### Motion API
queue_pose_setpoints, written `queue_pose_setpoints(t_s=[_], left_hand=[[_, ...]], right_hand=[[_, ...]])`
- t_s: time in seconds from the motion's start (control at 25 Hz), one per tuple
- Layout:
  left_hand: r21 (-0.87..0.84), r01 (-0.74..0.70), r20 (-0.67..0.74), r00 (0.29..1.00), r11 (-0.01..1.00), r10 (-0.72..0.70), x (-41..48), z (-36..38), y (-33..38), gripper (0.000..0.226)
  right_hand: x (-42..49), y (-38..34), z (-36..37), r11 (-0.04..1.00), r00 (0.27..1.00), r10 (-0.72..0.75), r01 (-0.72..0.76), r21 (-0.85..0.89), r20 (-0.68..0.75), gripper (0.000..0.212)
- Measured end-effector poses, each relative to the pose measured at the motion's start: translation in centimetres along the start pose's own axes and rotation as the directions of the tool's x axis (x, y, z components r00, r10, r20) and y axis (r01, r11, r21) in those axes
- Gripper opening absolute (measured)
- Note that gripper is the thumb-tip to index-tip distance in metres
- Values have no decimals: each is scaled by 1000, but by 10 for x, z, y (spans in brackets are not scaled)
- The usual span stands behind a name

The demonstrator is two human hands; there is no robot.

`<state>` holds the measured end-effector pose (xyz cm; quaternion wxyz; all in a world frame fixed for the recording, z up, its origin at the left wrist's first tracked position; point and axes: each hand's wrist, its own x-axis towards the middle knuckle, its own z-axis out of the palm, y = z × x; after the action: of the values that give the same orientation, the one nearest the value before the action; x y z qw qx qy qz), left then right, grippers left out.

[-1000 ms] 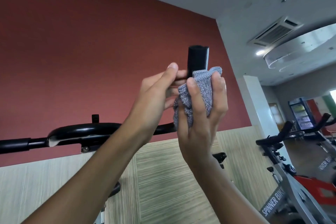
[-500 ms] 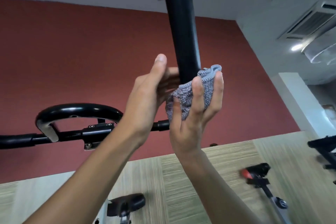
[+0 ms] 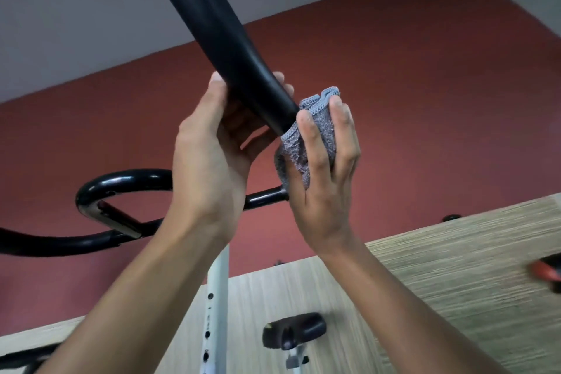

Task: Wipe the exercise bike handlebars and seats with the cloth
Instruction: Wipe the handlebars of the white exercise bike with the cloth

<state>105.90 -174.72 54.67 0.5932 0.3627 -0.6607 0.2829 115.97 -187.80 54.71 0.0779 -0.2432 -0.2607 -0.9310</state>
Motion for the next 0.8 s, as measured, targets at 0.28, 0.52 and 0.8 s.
queue_pose_setpoints(t_s=[0.28,0.52,0.8], left_hand=[[949,-184,154,979,257,135,-28,-60,-78,26],[699,-307,321,942,-646,-100,-49,-88,-94,53],[481,-389,370,903,-786,-221,-50,-100,-78,62]], right_hand=[[-21,11,-10,991,987,127,-130,32,95,58],[-31,5,-8,968,979,196,-202,148,51,49],[-51,-2,9,922,920,385,-379,80,-72,41]])
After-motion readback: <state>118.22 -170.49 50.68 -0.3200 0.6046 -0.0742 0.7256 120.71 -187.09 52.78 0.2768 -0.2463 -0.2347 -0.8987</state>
